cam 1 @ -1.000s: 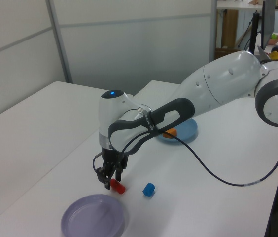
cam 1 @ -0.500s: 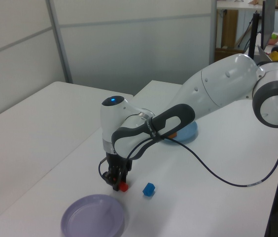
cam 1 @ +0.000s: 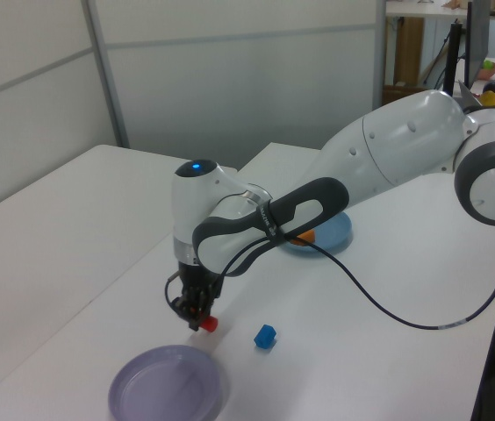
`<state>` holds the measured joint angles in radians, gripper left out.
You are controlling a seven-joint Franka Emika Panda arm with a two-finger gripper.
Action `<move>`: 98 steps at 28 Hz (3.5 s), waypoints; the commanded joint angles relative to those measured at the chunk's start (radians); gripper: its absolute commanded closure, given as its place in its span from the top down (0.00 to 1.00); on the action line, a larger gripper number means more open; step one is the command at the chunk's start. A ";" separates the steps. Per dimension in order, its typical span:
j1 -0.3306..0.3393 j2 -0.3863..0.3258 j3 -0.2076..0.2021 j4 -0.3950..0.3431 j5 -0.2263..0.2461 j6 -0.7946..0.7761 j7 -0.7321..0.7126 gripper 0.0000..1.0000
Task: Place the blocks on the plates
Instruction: 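Carry the red cylinder onto the lavender plate and release it, then move to the blue cube, lower and grasp it, then carry the blue cube onto the lavender plate beside the red cylinder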
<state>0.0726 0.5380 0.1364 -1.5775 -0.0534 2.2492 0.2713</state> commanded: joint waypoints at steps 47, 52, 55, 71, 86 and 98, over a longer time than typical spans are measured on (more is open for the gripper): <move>0.056 -0.173 0.020 -0.159 -0.128 -0.166 0.060 1.00; 0.012 -0.199 0.019 -0.229 -0.099 -0.168 0.051 1.00; -0.014 -0.207 0.019 -0.269 -0.100 -0.163 0.034 1.00; -0.045 -0.214 0.020 -0.329 -0.102 -0.165 -0.027 0.99; -0.043 -0.214 0.020 -0.322 -0.103 -0.168 -0.066 0.00; -0.004 -0.250 0.031 -0.193 -0.063 -0.203 -0.038 0.00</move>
<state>0.0319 0.3048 0.1616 -1.8144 -0.1466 2.0810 0.2319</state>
